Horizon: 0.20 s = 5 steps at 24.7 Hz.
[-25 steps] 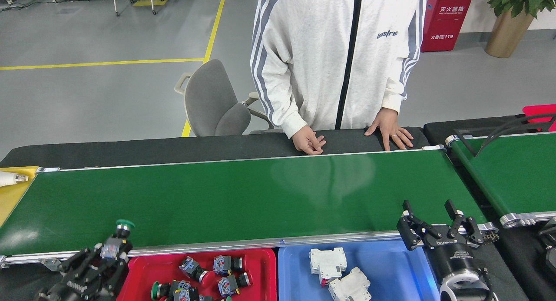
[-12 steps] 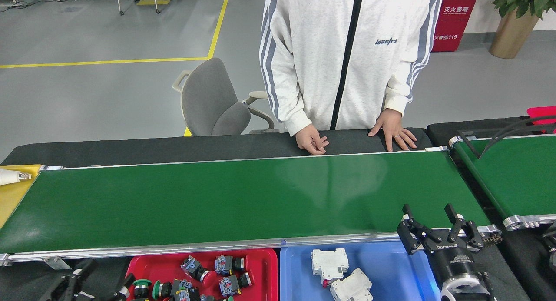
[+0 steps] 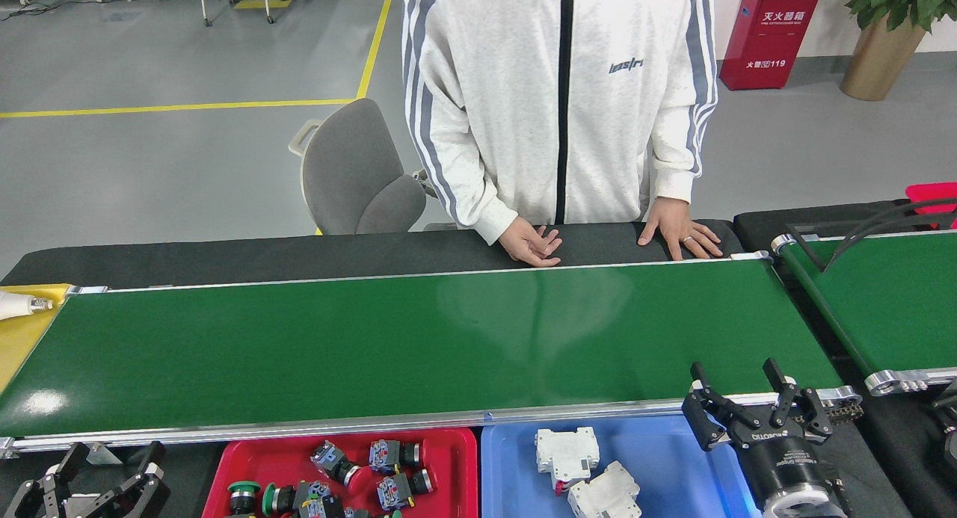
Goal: Pick switch part from conveyor to tray
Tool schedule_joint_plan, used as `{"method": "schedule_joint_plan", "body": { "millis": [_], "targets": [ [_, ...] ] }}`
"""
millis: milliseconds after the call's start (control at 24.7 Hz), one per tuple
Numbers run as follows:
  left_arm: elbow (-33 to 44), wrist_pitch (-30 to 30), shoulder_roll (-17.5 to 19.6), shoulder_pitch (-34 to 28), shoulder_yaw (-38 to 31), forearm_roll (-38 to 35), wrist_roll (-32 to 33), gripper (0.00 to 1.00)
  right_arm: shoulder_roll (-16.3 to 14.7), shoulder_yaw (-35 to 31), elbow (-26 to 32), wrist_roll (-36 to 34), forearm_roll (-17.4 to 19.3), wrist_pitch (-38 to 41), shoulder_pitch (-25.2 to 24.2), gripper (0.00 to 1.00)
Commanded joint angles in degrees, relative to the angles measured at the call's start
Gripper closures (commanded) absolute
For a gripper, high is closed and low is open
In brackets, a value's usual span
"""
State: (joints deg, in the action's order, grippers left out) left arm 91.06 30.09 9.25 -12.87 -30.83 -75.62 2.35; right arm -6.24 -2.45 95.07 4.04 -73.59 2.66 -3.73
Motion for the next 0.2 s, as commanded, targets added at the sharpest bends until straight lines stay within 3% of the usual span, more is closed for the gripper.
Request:
{"method": "schedule_joint_plan", "body": {
  "millis": [0, 162],
  "targets": [
    [0.7, -0.2, 0.9, 0.5, -1.0, 0.3, -0.6, 0.00, 0.0, -0.1, 0.9, -0.1, 0.0, 0.1, 0.0, 0.00],
    [1.0, -0.2, 0.9, 0.6, -1.1, 0.3, -0.5, 0.00, 0.5, -0.1, 1.0, 0.0, 0.0, 0.0, 0.0, 0.00]
  ]
}}
